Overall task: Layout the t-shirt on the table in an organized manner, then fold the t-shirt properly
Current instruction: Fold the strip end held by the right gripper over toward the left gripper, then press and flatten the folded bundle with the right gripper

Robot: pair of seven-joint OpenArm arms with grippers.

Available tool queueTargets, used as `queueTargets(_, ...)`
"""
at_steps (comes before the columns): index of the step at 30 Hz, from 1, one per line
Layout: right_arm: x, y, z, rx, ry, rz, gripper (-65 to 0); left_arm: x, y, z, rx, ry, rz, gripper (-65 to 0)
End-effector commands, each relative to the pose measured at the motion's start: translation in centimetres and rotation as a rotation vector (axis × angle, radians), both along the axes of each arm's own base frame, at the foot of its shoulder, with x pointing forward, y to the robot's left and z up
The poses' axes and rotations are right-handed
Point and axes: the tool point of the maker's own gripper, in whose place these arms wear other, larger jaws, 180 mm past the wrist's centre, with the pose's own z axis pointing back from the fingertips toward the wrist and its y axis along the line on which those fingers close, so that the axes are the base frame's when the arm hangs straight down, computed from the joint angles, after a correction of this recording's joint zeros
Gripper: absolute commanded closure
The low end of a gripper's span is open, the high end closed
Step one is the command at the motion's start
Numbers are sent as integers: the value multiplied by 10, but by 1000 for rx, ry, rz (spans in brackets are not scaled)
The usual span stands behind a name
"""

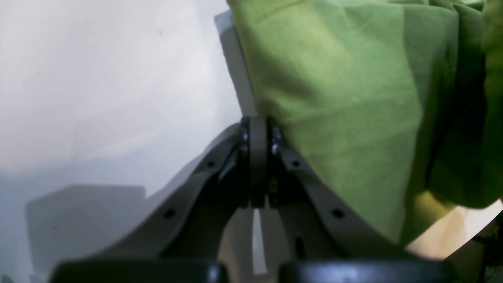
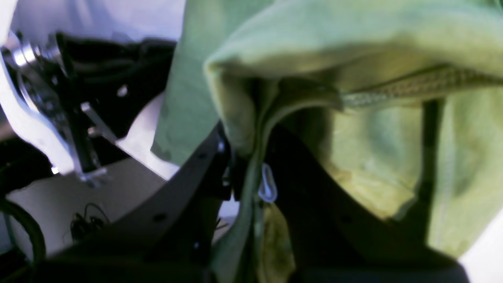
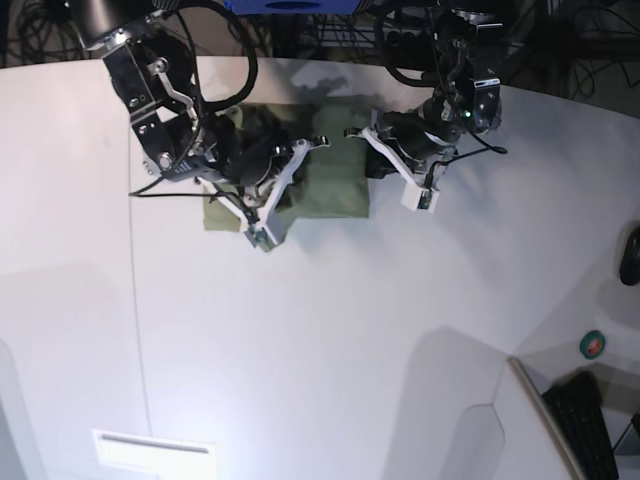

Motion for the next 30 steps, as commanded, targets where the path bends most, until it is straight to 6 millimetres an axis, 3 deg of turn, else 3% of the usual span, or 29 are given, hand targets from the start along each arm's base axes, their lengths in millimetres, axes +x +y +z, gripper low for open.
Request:
queueTargets(1,4,16,10,43,-24,20,0,2,0,3,3,-10,-7,0)
queueTargets(6,-6,24,0,38,9,43,0,2,0,4,3,-12,-7,0)
queueTargets(10,2,21,2,30,-7,43,0,0,3,2,5,-6,2,0)
queueTargets(22,0,22,0,27,-2,49,0,-9,40,4,55,-3,0,0)
queueTargets(30,3,22,2,29,-6,45,0,-3,36,13,-19,-24,35,0)
